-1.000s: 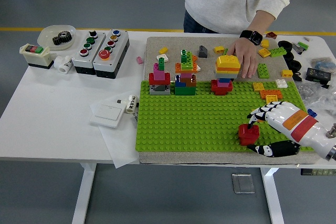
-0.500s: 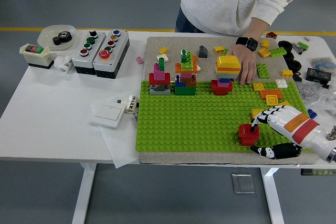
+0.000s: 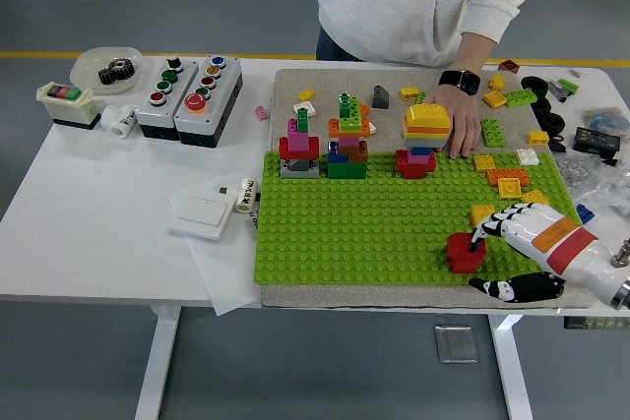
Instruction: Pick up the brick,pile it on top of brick,press brick,pick up the brick,pile it on top of brick,press brick
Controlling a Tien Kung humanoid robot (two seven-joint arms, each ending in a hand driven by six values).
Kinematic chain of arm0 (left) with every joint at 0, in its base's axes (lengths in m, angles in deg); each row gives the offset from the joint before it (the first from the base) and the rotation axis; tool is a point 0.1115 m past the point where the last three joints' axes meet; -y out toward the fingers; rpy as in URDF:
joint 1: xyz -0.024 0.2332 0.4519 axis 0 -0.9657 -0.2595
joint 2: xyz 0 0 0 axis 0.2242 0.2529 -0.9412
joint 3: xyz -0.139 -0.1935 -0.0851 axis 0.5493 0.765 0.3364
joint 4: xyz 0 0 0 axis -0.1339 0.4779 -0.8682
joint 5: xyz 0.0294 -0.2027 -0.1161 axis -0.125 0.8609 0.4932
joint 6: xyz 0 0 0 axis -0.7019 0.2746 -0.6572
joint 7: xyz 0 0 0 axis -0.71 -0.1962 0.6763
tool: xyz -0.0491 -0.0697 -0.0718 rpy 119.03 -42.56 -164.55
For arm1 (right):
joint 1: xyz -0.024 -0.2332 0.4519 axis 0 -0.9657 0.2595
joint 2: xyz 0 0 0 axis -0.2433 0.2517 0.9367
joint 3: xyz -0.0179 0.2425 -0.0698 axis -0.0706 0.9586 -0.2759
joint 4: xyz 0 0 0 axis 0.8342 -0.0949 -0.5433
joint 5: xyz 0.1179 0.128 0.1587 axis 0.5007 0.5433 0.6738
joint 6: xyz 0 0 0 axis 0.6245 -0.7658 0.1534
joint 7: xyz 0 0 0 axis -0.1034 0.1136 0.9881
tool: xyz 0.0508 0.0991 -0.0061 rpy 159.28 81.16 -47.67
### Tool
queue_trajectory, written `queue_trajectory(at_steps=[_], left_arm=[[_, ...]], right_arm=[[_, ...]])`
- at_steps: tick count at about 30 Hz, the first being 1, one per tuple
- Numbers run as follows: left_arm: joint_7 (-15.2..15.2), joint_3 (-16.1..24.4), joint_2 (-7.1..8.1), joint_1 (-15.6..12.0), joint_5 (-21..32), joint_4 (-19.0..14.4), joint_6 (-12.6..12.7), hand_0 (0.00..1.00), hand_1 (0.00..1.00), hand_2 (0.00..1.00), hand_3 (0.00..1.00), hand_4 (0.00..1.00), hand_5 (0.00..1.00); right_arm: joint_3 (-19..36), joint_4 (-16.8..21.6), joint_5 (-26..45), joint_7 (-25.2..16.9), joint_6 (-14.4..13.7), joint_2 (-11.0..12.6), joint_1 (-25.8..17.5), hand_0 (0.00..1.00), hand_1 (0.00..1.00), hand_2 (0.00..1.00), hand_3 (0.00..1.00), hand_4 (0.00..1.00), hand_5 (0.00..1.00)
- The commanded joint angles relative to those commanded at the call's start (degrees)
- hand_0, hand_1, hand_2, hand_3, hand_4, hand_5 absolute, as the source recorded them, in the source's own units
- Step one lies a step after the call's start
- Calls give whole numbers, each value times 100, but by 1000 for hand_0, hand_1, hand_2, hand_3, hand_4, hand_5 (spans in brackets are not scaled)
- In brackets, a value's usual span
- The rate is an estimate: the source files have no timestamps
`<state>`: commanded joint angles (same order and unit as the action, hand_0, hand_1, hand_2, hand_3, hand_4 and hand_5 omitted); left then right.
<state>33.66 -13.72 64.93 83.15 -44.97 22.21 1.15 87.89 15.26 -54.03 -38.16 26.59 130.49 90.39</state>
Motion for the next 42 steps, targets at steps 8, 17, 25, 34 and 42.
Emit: queue_trajectory(at_steps=[8, 17, 25, 34, 42], left_arm=[[13, 17, -3, 3, -32, 0, -3, 819, 899, 922, 819, 809, 808], [1, -2, -3, 18, -5, 0, -2, 820, 899, 922, 818, 808, 809], [-3, -16, -4, 28, 18, 1, -2, 819, 899, 922, 817, 808, 808], [-6, -21, -5, 32, 23, 1, -4, 820, 899, 921, 820, 808, 809], [-4, -21, -6, 29, 22, 1, -4, 820, 899, 921, 819, 808, 808]], right_arm=[[-19, -110, 33, -36, -15, -28, 6, 616, 607, 639, 550, 791, 526], [10, -21, 3, -27, 5, -31, -26, 613, 602, 636, 550, 791, 525], [25, -31, -16, -22, 23, -55, -71, 604, 595, 629, 548, 790, 523], [53, -34, -37, -14, 38, -93, -135, 587, 579, 618, 545, 790, 519], [123, 1, -81, 4, 57, -135, -271, 585, 576, 605, 546, 789, 516]])
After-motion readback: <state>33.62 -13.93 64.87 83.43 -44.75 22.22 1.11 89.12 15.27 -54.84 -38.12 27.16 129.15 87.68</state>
